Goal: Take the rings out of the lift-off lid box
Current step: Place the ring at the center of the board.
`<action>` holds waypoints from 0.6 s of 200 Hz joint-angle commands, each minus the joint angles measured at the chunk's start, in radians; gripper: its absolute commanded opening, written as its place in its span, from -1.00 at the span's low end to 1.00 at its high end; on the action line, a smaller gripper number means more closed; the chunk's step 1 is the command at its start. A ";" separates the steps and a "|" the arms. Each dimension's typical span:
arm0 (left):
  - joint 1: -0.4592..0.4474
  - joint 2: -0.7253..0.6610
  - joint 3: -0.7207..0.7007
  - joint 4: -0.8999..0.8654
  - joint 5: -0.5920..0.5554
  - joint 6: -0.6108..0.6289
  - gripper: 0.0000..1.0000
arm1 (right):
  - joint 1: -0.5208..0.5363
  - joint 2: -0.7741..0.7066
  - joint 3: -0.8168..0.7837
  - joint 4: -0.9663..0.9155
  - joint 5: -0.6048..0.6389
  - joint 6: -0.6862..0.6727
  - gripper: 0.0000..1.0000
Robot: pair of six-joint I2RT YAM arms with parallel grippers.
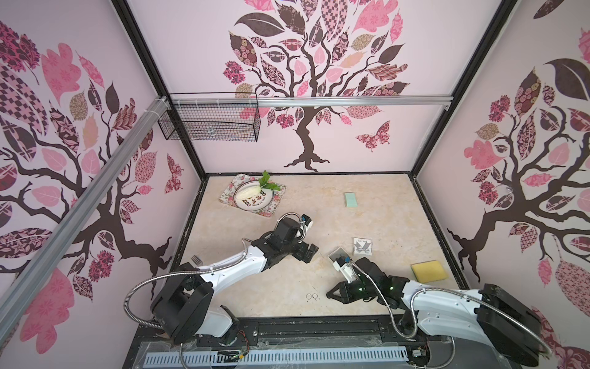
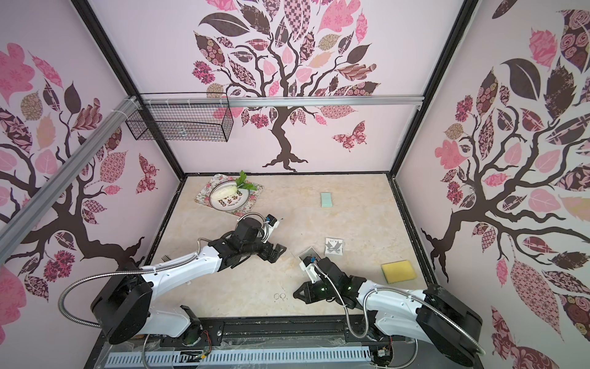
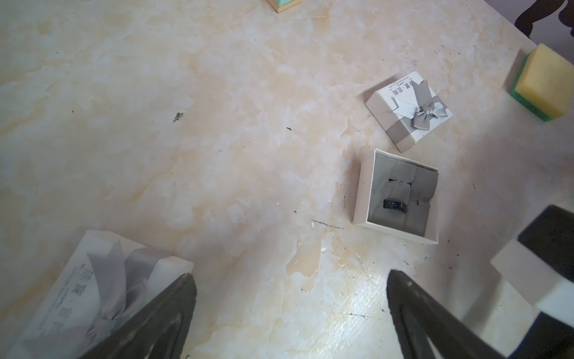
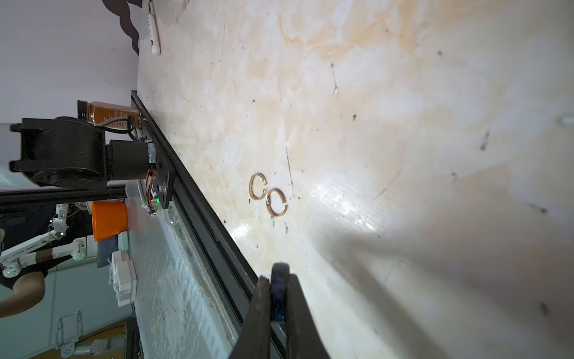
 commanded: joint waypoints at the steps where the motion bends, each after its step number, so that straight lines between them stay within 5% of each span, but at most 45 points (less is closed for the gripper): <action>1: 0.001 -0.031 -0.037 0.033 -0.002 -0.013 0.97 | 0.003 0.083 -0.006 0.149 -0.021 0.106 -1.00; 120: 0.002 -0.016 -0.040 0.059 0.014 -0.016 0.97 | 0.013 0.271 -0.022 0.264 -0.017 0.162 -1.00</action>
